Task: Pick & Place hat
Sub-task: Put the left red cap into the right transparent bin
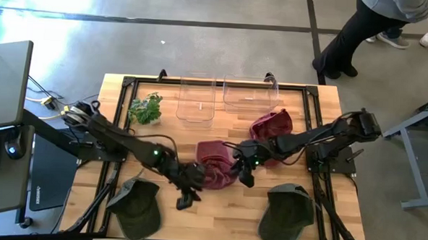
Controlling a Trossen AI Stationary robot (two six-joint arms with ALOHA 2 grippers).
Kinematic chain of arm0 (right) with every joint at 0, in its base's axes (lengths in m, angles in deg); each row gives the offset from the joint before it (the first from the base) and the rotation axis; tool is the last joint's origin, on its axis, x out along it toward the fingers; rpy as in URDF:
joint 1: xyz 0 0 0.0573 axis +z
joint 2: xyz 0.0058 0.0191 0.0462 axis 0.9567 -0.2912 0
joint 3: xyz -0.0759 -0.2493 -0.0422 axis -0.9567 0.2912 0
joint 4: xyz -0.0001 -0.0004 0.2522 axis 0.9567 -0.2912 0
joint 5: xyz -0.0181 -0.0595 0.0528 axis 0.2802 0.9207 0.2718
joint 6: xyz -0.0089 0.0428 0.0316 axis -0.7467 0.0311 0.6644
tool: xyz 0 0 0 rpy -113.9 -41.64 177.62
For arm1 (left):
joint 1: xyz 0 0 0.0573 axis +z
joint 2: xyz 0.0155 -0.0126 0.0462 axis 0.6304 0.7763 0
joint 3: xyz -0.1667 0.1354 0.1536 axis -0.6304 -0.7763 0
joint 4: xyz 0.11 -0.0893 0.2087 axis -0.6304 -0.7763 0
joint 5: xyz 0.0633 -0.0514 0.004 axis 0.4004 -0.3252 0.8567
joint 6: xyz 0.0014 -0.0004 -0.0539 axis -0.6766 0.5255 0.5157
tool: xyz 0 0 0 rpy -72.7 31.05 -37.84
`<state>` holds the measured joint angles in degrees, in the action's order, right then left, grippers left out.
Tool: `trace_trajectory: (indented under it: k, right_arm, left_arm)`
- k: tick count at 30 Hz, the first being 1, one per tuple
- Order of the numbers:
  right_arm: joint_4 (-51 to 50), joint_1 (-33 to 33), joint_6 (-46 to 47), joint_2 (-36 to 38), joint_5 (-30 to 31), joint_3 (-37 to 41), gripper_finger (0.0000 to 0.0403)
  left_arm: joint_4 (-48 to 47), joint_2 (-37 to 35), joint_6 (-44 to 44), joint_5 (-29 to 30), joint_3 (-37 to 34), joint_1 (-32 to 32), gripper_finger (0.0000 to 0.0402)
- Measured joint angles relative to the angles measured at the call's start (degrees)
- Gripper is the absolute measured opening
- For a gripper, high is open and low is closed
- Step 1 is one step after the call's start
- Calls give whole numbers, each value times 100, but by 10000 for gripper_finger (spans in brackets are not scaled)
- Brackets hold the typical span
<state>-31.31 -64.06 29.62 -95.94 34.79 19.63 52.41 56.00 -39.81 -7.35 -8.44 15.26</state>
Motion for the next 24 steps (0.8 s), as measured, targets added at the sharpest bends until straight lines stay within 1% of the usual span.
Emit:
trace_trajectory:
  k: [2, 8, 11, 13, 15, 18, 20, 22, 24]
  right_arm:
    - [-64, 2, -15, 74, -124, 0, 130]
    - [-229, 2, 25, 156, -393, 2, 130]
    - [-341, 2, 106, 190, -412, -2, 130]
    - [-347, 2, 117, 200, -454, 2, 130]
    - [-352, 2, 123, 201, -517, 0, 130]
    - [-371, 2, 136, 201, -540, 0, 130]
    - [-383, 2, 139, 201, -540, 0, 130]
    - [-388, 2, 141, 201, -544, 0, 130]
    - [-390, 2, 141, 201, -553, 0, 130]
  left_arm:
    - [-58, 164, -488, -95, -14, -78, 181]
    - [-20, 651, -2324, -69, -17, -131, 182]
    - [-7, 767, -2786, -59, -16, -135, 182]
    - [-34, 863, -2969, 61, -9, -143, 182]
    - [-97, 927, -3168, 427, -15, -203, 182]
    - [-82, 993, -3462, 1374, -15, -261, 182]
    - [-140, 1008, -3529, 1855, -15, -298, 182]
    - [-196, 1006, -3532, 2064, -11, -282, 182]
    - [-321, 1118, -3609, 2060, -9, -263, 182]
